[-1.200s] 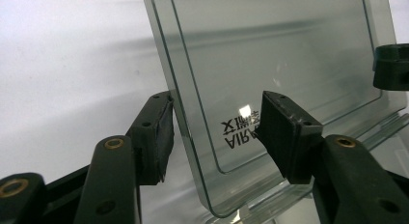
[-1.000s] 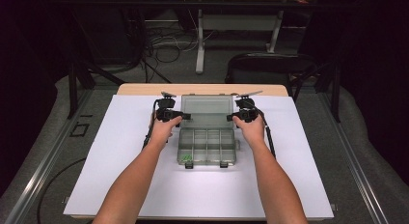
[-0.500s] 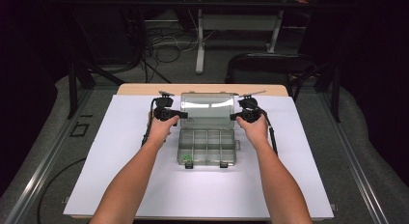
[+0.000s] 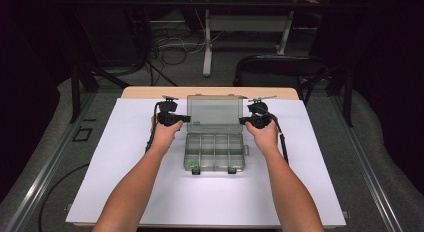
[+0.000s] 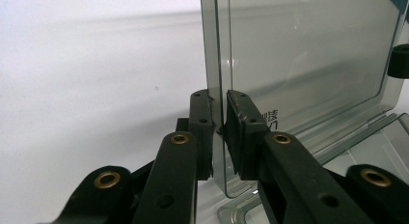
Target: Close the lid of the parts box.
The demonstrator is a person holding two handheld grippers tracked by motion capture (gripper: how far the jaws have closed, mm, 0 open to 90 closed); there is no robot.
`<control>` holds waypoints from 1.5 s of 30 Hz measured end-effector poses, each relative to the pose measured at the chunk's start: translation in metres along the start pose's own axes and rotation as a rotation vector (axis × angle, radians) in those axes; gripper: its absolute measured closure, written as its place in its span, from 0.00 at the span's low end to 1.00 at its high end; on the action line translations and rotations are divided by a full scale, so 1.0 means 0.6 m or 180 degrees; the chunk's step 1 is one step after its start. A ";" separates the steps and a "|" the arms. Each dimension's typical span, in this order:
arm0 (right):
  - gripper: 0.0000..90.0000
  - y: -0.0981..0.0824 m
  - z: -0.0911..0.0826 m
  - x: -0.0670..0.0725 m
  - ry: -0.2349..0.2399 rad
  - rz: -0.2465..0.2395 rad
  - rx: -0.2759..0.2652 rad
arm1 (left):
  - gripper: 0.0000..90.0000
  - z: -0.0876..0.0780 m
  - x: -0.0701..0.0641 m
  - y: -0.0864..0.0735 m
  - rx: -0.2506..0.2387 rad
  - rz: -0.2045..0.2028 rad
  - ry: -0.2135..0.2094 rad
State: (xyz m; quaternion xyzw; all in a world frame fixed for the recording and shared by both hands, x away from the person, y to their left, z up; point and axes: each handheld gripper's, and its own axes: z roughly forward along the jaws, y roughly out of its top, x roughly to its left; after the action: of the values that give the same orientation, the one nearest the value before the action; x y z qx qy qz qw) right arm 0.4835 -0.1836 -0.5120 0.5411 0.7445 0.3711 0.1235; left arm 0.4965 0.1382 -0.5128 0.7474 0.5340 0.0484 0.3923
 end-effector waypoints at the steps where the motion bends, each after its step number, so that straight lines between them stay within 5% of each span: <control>1: 0.92 -0.001 0.000 0.000 -0.0003 -0.0020 -0.0020 | 0.91 -0.001 0.001 -0.001 -0.0006 0.0011 -0.0017; 11: 0.93 -0.016 -0.007 0.010 -0.0117 -0.0180 -0.0249 | 0.94 -0.010 -0.003 -0.017 -0.0229 0.0135 0.0005; 25: 0.93 -0.035 -0.013 0.023 -0.0250 -0.0216 -0.0505 | 0.94 -0.015 -0.012 -0.032 -0.0434 0.0296 0.0089; 31: 0.93 -0.041 -0.014 0.027 -0.0309 -0.0289 -0.0600 | 0.94 -0.015 -0.010 -0.037 -0.0503 0.0266 0.0055; 35: 0.93 -0.044 -0.015 0.029 -0.0322 -0.0292 -0.0629 | 0.86 -0.016 -0.006 -0.032 -0.0475 0.0187 -0.0054; 45: 0.93 -0.045 -0.016 0.029 -0.0322 -0.0331 -0.0640 | 0.86 -0.038 -0.012 0.020 -0.0505 0.0152 0.0007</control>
State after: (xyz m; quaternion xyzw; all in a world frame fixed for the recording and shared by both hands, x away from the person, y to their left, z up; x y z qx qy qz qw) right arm 0.4521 -0.1757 -0.5202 0.5047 0.7234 0.4092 0.2337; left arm 0.4912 0.1431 -0.4870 0.7264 0.5109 0.1007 0.4485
